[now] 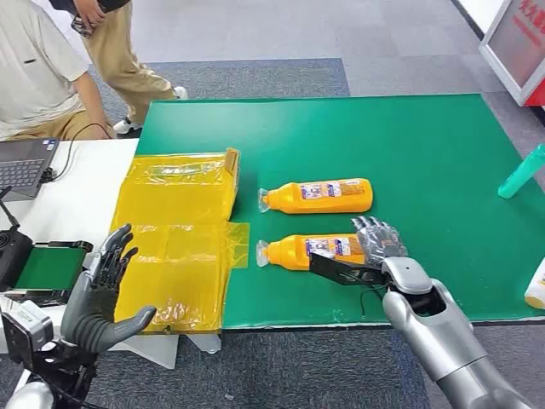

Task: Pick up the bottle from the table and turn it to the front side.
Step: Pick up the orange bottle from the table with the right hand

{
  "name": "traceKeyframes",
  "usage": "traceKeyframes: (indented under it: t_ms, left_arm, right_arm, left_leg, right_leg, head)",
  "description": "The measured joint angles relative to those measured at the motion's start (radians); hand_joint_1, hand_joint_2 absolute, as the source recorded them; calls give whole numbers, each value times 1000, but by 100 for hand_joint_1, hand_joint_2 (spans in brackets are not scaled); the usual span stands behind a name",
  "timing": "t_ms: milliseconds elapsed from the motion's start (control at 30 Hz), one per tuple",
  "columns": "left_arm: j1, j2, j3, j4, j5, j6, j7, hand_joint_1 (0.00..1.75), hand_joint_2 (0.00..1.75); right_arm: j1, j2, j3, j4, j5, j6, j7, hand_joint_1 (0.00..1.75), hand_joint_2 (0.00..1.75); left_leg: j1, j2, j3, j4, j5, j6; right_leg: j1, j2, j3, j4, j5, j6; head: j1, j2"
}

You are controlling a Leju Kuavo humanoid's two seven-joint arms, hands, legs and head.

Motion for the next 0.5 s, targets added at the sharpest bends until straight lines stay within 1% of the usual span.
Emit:
traceKeyframes:
  t_ms: [367, 500]
  left_arm:
    - [-16, -1, -18, 11, 0, -4, 0, 0, 175]
    - [-19, -1, -27, 16, 3, -11, 2, 0, 175]
  right_arm:
    - [-15, 27, 21, 51, 6, 2, 5, 0, 175]
    - [-25, 36, 26, 75, 15, -16, 8, 0, 175]
  left_leg:
    - [0, 0, 0, 0, 0, 0]
    - [0, 0, 0, 0, 0, 0]
  right_leg:
    - [0, 0, 0, 0, 0, 0]
    - [0, 0, 0, 0, 0, 0]
  head:
    - [0, 0]
    - [0, 0]
